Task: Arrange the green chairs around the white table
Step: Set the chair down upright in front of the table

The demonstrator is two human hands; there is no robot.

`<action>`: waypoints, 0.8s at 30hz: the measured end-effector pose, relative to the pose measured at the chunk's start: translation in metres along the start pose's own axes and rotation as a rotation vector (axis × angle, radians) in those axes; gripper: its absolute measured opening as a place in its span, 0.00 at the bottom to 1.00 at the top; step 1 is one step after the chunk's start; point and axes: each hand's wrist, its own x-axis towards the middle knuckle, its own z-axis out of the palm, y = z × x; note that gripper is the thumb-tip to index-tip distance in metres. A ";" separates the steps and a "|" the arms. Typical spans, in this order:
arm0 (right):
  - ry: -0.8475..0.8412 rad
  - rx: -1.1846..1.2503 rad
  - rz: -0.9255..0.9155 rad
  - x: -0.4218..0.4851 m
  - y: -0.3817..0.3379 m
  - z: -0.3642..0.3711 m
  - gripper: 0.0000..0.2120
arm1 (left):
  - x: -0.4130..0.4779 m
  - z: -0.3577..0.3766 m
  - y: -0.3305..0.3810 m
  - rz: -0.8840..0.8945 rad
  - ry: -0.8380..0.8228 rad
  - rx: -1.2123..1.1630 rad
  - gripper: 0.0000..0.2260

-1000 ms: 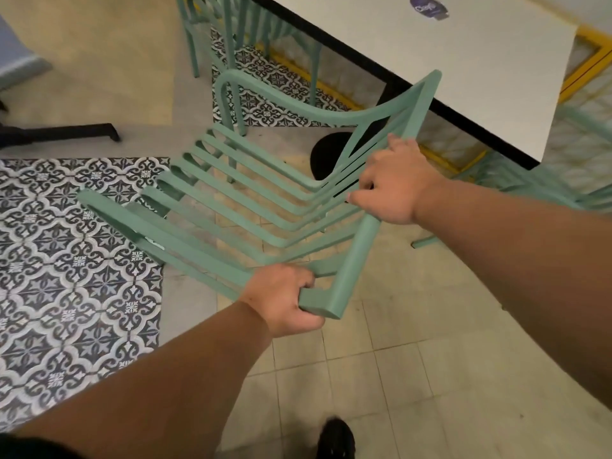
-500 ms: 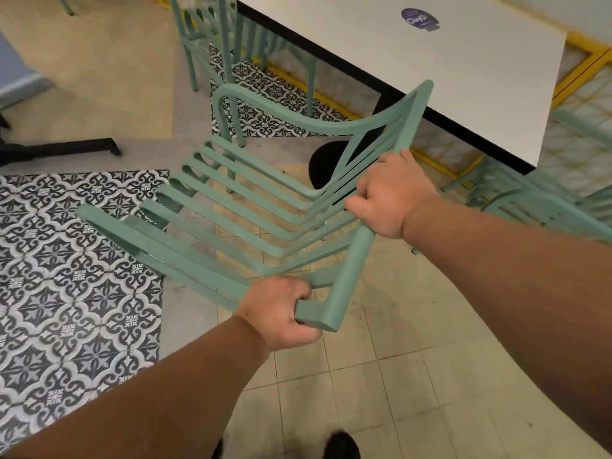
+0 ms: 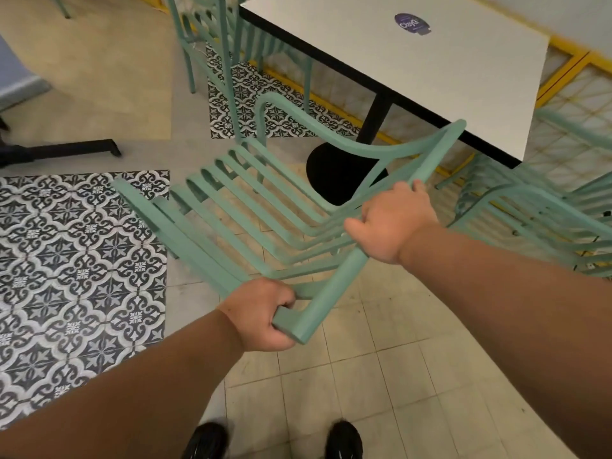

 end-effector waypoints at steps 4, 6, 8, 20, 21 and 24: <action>-0.037 -0.004 0.028 -0.015 -0.016 0.001 0.30 | -0.018 -0.010 -0.010 0.036 -0.013 0.031 0.17; -0.044 0.003 0.038 -0.021 -0.026 0.000 0.30 | -0.025 -0.018 -0.020 0.060 -0.025 0.051 0.15; -0.035 0.021 0.032 -0.025 -0.040 0.000 0.30 | -0.033 -0.027 -0.035 0.095 -0.042 0.089 0.13; -0.030 0.043 -0.021 -0.022 -0.055 -0.001 0.30 | -0.033 -0.106 0.014 -0.446 -0.521 0.546 0.20; -0.034 0.037 -0.034 -0.022 -0.053 -0.002 0.30 | -0.028 -0.116 0.029 -0.519 -0.461 0.483 0.17; -0.034 0.046 -0.086 -0.019 -0.048 -0.003 0.30 | -0.005 -0.116 0.081 -0.558 -0.140 0.079 0.11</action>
